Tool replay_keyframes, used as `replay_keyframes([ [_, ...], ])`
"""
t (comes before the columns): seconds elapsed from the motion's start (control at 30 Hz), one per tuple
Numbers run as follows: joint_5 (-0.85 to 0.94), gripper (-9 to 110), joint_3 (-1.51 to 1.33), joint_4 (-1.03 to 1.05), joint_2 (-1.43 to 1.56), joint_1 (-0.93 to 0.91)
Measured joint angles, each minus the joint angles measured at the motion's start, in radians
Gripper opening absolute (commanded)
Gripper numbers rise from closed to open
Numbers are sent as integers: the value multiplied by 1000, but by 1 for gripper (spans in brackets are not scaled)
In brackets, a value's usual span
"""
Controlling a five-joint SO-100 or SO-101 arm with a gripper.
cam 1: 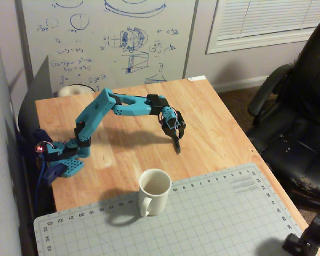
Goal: Touch the pen.
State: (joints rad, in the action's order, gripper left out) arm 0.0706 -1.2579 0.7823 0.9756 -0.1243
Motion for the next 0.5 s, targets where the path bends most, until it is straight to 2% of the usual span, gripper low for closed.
replay_keyframes([
  [0.5, 0, 1, 0, 0, 0, -11],
])
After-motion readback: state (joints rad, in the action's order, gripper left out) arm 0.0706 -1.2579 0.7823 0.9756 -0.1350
